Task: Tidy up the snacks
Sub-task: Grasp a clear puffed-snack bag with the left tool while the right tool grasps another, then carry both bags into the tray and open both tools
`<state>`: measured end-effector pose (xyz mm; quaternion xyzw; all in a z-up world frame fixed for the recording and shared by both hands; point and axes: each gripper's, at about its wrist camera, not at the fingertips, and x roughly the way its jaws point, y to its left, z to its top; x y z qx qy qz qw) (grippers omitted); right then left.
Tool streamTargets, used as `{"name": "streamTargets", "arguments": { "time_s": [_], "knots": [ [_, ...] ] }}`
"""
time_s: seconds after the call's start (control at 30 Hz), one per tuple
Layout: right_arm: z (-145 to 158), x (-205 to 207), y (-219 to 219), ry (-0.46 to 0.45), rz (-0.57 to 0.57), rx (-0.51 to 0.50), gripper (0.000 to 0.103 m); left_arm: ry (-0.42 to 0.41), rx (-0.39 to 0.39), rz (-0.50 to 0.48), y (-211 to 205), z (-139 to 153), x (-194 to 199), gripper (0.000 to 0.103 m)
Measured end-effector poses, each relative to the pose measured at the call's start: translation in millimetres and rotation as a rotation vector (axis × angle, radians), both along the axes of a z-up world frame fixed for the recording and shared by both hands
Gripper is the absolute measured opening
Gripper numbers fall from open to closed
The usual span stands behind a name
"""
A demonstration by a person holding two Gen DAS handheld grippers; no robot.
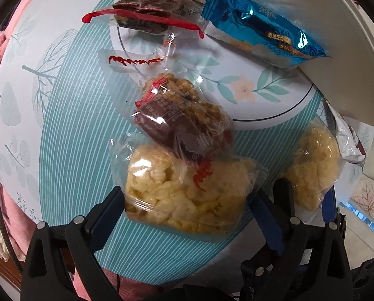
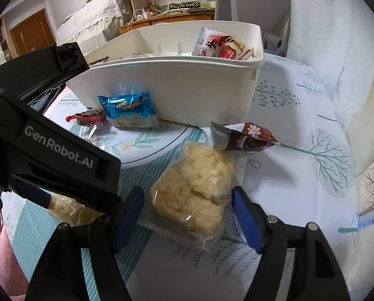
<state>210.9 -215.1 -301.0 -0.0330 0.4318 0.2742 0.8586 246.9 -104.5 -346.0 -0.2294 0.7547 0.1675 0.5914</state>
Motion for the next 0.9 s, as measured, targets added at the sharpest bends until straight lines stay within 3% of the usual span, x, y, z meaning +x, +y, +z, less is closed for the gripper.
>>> {"name": "streamTargets", "arguments": {
  "time_s": [0.33, 0.9],
  "knots": [
    [2, -2, 1, 0.021, 0.003, -0.007, 0.068, -0.029, -0.025, -0.031, 22, 3, -16, 0.087],
    [29, -29, 23, 0.075, 0.068, 0.001, 0.061, -0.015, -0.042, 0.035, 74, 41, -49, 0.086]
  ]
}}
